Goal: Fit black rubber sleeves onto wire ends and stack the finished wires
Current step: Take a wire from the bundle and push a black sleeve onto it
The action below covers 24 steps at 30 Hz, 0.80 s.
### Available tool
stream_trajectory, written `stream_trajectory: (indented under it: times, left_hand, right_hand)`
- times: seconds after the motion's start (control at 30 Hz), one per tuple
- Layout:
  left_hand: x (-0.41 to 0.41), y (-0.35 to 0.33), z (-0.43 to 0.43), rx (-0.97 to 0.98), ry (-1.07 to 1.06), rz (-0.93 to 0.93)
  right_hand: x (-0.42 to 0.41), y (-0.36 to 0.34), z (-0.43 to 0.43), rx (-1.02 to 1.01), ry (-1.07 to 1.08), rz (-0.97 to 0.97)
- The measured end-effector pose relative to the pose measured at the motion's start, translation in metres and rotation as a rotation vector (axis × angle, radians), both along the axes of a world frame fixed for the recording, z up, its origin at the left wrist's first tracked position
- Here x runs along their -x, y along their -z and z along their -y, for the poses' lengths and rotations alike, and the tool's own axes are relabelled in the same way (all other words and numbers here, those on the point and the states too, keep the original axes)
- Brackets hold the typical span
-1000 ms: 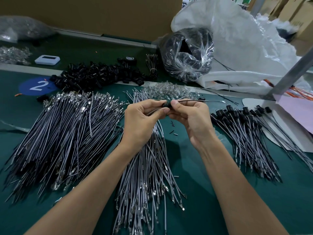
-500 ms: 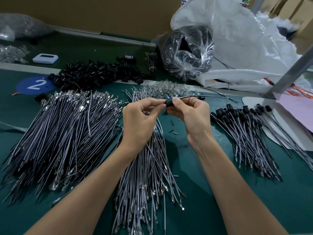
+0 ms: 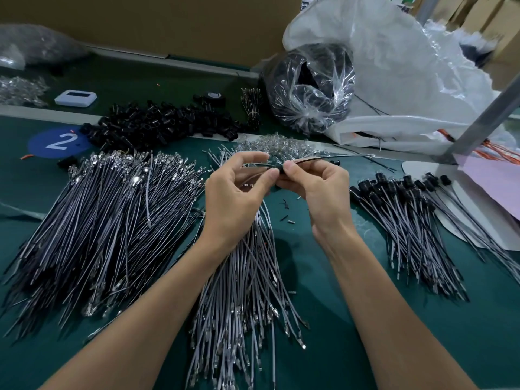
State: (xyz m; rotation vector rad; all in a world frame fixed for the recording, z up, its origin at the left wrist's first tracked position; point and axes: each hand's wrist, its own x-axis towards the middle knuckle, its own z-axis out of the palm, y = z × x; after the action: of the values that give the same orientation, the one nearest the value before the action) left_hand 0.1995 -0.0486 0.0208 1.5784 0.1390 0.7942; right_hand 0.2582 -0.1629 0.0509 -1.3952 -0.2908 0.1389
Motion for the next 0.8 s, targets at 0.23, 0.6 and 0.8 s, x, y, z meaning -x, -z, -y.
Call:
stream_trajectory:
  times: [0.23,0.6,0.8]
  left_hand:
    - [-0.0026,-0.0026,-0.0014,0.209,0.063,-0.017]
    - [-0.0005,-0.006,-0.001,0.354,0.14,-0.013]
    - [0.0006,-0.0064,-0.0027,0.354,0.134,-0.01]
  right_hand:
    - [0.002,-0.0035,0.001,-0.043,-0.046,0.013]
    - [0.0005,-0.0023,0.0023,-0.054,-0.011,0.112]
    - [-0.0032,-0.0009,0.004,0.005,0.052,0.189]
